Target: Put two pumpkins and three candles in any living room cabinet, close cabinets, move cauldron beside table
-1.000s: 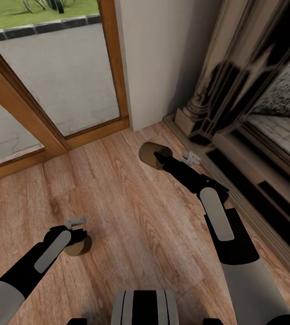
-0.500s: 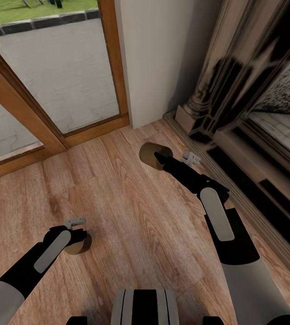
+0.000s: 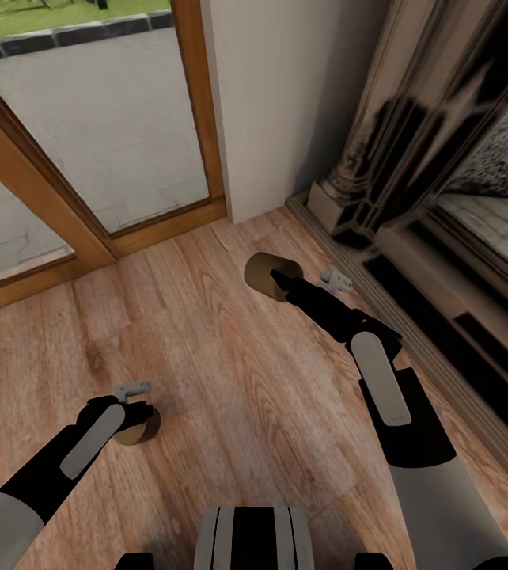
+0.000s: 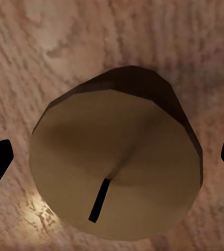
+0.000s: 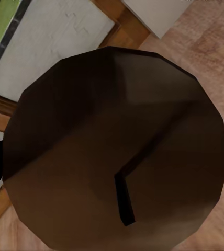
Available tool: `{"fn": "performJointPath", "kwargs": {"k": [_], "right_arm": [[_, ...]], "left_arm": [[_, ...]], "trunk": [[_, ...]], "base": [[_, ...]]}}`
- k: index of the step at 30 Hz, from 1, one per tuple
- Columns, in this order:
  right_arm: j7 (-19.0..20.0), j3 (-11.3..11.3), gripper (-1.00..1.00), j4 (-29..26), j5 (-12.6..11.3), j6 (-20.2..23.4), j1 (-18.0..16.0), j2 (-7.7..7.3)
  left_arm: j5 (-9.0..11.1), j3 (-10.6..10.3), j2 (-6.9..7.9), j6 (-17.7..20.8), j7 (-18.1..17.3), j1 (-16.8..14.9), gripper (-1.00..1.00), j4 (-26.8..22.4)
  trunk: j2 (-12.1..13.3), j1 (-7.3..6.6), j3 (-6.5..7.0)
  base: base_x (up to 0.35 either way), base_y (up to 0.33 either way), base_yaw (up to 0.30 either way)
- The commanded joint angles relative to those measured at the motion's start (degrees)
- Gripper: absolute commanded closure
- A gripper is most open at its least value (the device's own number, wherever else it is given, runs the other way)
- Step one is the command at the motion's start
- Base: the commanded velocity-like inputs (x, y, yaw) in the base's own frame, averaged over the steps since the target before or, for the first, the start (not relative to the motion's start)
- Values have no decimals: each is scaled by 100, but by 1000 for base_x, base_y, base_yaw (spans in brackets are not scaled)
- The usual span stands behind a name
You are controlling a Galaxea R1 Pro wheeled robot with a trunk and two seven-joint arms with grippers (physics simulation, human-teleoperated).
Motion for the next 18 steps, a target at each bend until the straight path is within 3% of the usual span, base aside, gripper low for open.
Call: {"fn": "performJointPath", "kwargs": {"k": [1, 18], "right_arm": [[-56, 4, 100, -8, -66, 11, -3, -16], [-53, 8, 100, -8, -66, 11, -3, -71]], "left_arm": [[58, -20, 6, -3, 59, -5, -100, -8], [58, -23, -3, 1, 68, -5, -100, -8]], "trunk": [[-2, -1, -4], [-8, 12, -115]], "base": [[0, 0, 0], [0, 0, 0]]}}
